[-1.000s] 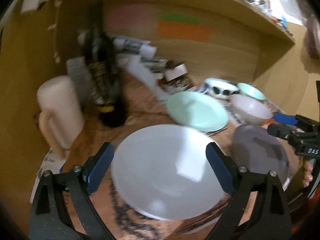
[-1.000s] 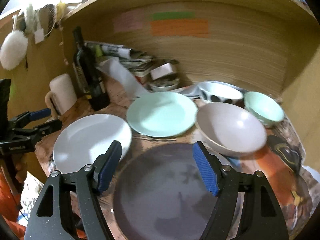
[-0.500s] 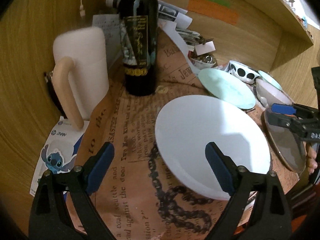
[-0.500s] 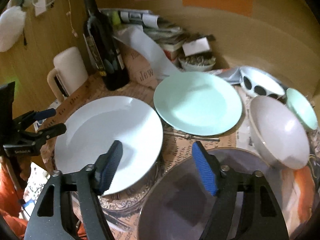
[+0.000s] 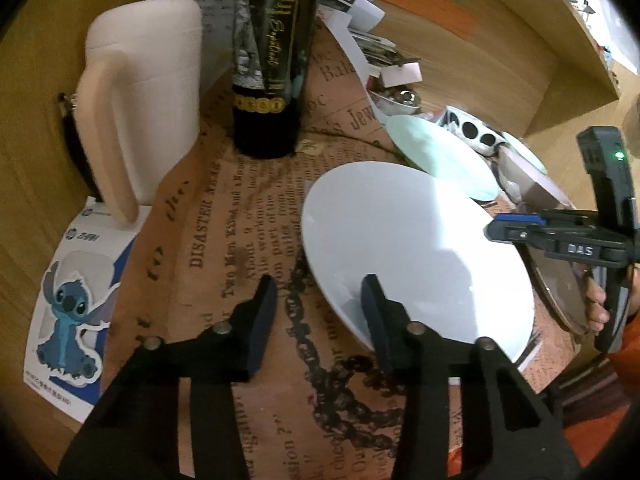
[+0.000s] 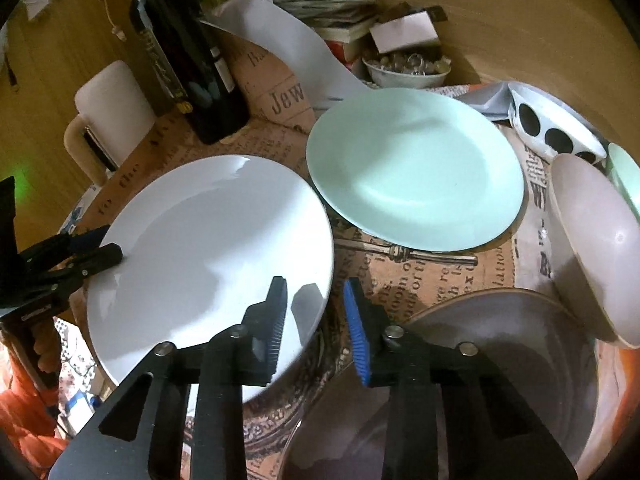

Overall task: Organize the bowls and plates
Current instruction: 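Close the left gripper on the white plate rim, then lift the white plate with the left gripper and lay it onto the dark plate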

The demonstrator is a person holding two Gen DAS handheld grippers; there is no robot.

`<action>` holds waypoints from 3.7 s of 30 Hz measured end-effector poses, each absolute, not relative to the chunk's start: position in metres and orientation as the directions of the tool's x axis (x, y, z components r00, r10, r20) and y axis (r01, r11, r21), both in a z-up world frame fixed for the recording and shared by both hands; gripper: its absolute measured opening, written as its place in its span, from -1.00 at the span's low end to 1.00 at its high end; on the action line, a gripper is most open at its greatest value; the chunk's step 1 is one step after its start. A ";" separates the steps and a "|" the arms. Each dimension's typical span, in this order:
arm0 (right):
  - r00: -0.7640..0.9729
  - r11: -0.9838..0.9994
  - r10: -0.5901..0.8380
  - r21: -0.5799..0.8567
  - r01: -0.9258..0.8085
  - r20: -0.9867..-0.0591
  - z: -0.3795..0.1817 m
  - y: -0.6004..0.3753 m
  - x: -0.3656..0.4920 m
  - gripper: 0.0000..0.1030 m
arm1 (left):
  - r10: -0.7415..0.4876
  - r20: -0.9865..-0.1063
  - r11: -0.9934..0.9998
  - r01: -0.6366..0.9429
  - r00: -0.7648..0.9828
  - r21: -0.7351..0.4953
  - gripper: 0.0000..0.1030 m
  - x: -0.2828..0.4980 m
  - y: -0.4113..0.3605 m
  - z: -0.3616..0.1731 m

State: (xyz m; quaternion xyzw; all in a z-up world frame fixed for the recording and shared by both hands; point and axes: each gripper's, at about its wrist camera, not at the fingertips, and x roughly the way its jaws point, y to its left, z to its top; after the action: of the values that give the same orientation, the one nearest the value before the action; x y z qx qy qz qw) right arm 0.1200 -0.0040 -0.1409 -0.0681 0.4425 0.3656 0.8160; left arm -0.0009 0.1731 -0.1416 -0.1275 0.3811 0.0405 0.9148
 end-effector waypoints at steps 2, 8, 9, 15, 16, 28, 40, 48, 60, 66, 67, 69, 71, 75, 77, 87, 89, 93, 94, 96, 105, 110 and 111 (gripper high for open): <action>0.324 0.722 0.534 0.223 -0.654 -0.781 -0.144 -0.003 0.123 -0.55 | -0.043 -0.709 0.964 -0.158 0.704 -0.214 -0.28 0.000 0.172 -0.142; 0.313 0.710 0.533 0.214 -0.671 -0.786 -0.143 0.003 0.125 -0.56 | -0.075 -0.707 0.960 -0.141 0.703 -0.242 -0.41 0.004 0.171 -0.143; 0.319 0.710 0.526 0.201 -0.675 -0.789 -0.143 0.004 0.124 -0.55 | -0.079 -0.707 0.960 -0.137 0.703 -0.244 -0.44 0.004 0.170 -0.143; 0.317 0.709 0.525 0.200 -0.676 -0.790 -0.144 0.005 0.125 -0.53 | -0.068 -0.705 0.963 -0.139 0.706 -0.232 -0.48 0.005 0.164 -0.143; 0.324 0.711 0.523 0.194 -0.676 -0.788 -0.144 0.005 0.124 -0.53 | -0.069 -0.705 0.961 -0.143 0.706 -0.237 -0.48 0.005 0.164 -0.143; 0.354 0.721 0.546 0.210 -0.660 -0.759 -0.138 0.002 0.115 -0.53 | -0.014 -0.714 0.953 -0.206 0.700 -0.221 -0.48 0.004 0.162 -0.139; 0.395 0.725 0.571 0.216 -0.654 -0.720 -0.124 -0.008 0.108 -0.53 | 0.021 -0.680 0.957 -0.211 0.733 -0.198 -0.48 -0.001 0.154 -0.124; 0.423 0.733 0.581 0.222 -0.643 -0.695 -0.118 -0.029 0.104 -0.53 | -0.002 -0.668 0.954 -0.198 0.744 -0.225 -0.48 0.009 0.146 -0.117; 0.475 0.770 0.570 0.235 -0.592 -0.670 -0.116 -0.072 0.102 -0.53 | -0.042 -0.634 0.967 -0.128 0.773 -0.221 -0.48 0.021 0.114 -0.107; 0.499 0.789 0.561 0.244 -0.564 -0.661 -0.117 -0.095 0.098 -0.53 | -0.068 -0.639 0.973 -0.090 0.766 -0.211 -0.48 0.029 0.095 -0.106; 0.502 0.791 0.560 0.246 -0.560 -0.659 -0.117 -0.098 0.097 -0.53 | -0.071 -0.642 0.974 -0.085 0.764 -0.209 -0.48 0.030 0.092 -0.106; 0.511 0.797 0.557 0.250 -0.549 -0.655 -0.118 -0.105 0.096 -0.53 | -0.079 -0.647 0.976 -0.073 0.758 -0.205 -0.48 0.034 0.085 -0.106; 0.520 0.804 0.553 0.254 -0.538 -0.651 -0.119 -0.113 0.094 -0.53 | -0.086 -0.650 0.978 -0.062 0.755 -0.201 -0.48 0.036 0.080 -0.105; 0.531 0.815 0.545 0.260 -0.518 -0.649 -0.122 -0.127 0.092 -0.53 | -0.096 -0.656 0.981 -0.040 0.748 -0.189 -0.48 0.041 0.064 -0.105; 0.536 0.820 0.540 0.263 -0.508 -0.649 -0.123 -0.134 0.091 -0.53 | -0.103 -0.660 0.982 -0.030 0.744 -0.187 -0.48 0.043 0.059 -0.107; 0.555 0.842 0.524 0.294 -0.452 -0.646 -0.134 -0.165 0.086 -0.53 | -0.142 -0.684 0.983 0.023 0.716 -0.180 -0.48 0.055 0.029 -0.119; 0.556 0.846 0.520 0.302 -0.440 -0.649 -0.137 -0.171 0.085 -0.53 | -0.145 -0.688 0.984 0.032 0.711 -0.175 -0.48 0.057 0.025 -0.121; 0.557 0.853 0.511 0.311 -0.419 -0.654 -0.143 -0.181 0.083 -0.53 | -0.158 -0.701 0.984 0.052 0.696 -0.170 -0.48 0.059 0.015 -0.127; 0.557 0.855 0.510 0.314 -0.413 -0.655 -0.144 -0.184 0.082 -0.53 | -0.161 -0.704 0.984 0.056 0.692 -0.171 -0.48 0.060 0.013 -0.129; 0.558 0.858 0.507 0.318 -0.404 -0.657 -0.147 -0.188 0.082 -0.52 | -0.168 -0.710 0.983 0.066 0.684 -0.169 -0.48 0.062 0.008 -0.132; 0.551 0.865 0.497 0.333 -0.375 -0.671 -0.157 -0.203 0.081 -0.53 | -0.177 -0.715 0.983 0.094 0.677 -0.155 -0.48 0.069 -0.007 -0.137; 0.547 0.869 0.492 0.336 -0.364 -0.677 -0.161 -0.208 0.080 -0.53 | -0.180 -0.722 0.983 0.106 0.668 -0.147 -0.47 0.072 -0.011 -0.140; 0.547 0.869 0.491 0.338 -0.361 -0.678 -0.161 -0.208 0.080 -0.53 | -0.184 -0.724 0.983 0.110 0.665 -0.148 -0.47 0.073 -0.011 -0.141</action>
State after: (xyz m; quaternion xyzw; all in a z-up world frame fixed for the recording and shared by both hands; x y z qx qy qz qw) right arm 0.0800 -0.2080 -0.1610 0.0796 0.4089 0.2431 0.8760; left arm 0.0727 -0.0115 -0.1406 -0.0459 0.4011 -0.0805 0.9113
